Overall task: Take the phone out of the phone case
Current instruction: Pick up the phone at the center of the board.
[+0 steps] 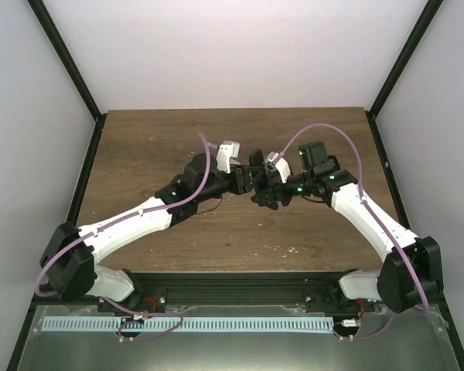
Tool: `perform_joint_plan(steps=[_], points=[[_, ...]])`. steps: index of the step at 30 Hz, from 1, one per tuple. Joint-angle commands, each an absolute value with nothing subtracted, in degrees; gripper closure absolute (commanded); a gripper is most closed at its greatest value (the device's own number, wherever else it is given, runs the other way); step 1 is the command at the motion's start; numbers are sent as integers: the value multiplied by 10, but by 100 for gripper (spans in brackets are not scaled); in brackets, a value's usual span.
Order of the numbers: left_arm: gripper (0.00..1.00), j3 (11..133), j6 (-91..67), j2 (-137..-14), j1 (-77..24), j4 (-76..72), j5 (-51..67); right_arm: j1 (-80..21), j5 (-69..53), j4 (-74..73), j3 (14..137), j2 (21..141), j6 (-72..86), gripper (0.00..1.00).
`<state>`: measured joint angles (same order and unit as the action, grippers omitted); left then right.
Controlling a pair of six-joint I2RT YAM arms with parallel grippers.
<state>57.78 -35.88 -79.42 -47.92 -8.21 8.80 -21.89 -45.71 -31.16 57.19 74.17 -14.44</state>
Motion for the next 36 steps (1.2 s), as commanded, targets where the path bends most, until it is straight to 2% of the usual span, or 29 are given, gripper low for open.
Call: perform_joint_plan(steps=[1, 10, 14, 17, 19, 23, 24, 34, 36], points=[[45, 596, -386, -815, -482, -73, 57, -223, -429, -283, 573, 718, -143, 51], [74, 621, -414, -860, -482, -81, 67, -251, -308, -272, 576, 713, -139, 52], [87, 633, -417, -877, -482, -81, 74, -253, -294, -273, 580, 714, -138, 52], [100, 631, -415, -875, -482, -84, 76, -253, -296, -274, 579, 714, -137, 44], [100, 622, -405, -863, -478, -87, 77, -254, -301, -281, 576, 712, -138, 33], [100, 578, -378, -816, -444, -101, 141, -253, -335, -310, 575, 708, -163, 3], [100, 562, -367, -799, -433, -106, 166, -252, -348, -318, 575, 706, -172, 0], [100, 423, -207, -601, -390, -117, 419, -251, -518, -361, 544, 647, -269, 0], [100, 418, -190, -576, -387, -112, 450, -252, -572, -391, 540, 644, -319, 5]])
